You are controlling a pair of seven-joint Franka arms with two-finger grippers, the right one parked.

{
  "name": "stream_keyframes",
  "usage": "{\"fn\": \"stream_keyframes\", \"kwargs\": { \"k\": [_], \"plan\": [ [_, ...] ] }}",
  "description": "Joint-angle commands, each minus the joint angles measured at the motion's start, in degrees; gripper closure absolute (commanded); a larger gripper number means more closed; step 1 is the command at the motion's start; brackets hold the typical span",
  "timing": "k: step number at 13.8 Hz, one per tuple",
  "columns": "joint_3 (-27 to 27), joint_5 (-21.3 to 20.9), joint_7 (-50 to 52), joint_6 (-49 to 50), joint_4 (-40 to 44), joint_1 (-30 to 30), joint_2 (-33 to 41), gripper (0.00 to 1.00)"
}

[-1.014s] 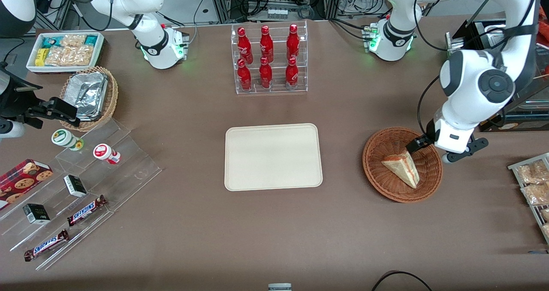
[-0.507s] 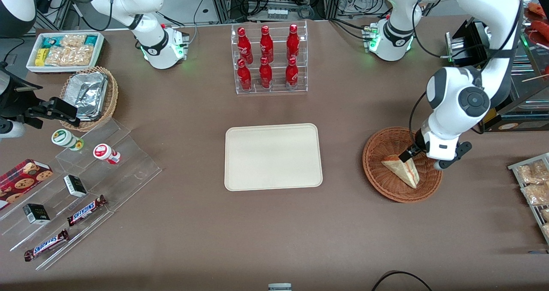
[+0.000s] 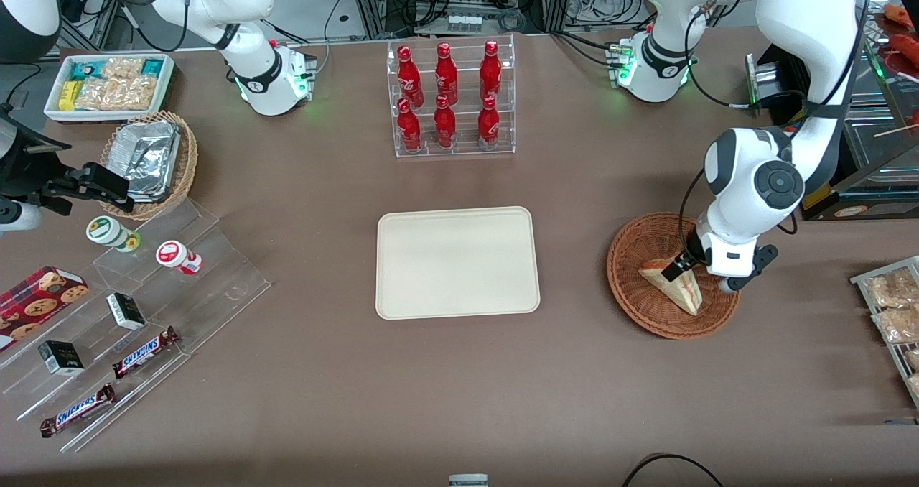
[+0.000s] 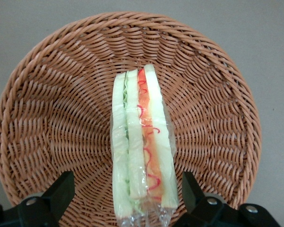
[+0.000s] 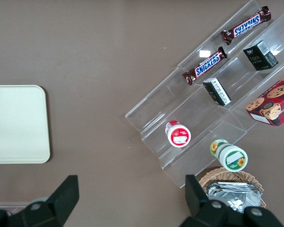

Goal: Place sandwich from basket to tray
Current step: 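Lower the open left gripper around the wrapped sandwich and close it, then lift the sandwich out of the basket with the left gripper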

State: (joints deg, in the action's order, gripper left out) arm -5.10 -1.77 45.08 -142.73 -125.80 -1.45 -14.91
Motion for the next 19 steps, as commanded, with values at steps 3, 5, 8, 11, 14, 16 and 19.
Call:
{"fn": "stream_keyframes", "kwargs": {
  "k": [3,5,8,11,14,16,19],
  "plan": [
    [0.0,-1.0,1.9,-3.8,0.1,-0.4,-2.7,0.28],
    [0.0,-0.8,2.0,-4.0,0.6,-0.4,-3.4,0.67],
    [-0.4,-0.8,1.9,-4.4,0.6,-0.3,-3.2,0.96],
    [-0.4,-0.8,1.7,-0.7,2.9,-0.7,-1.0,0.98],
    [-0.6,-1.0,1.7,13.9,11.1,-1.1,1.3,0.98],
    [-1.3,-1.0,1.8,22.3,18.1,-3.4,1.2,0.98],
    [-1.3,-1.3,-0.9,27.1,23.0,-9.5,0.5,1.0]
  ]
}}
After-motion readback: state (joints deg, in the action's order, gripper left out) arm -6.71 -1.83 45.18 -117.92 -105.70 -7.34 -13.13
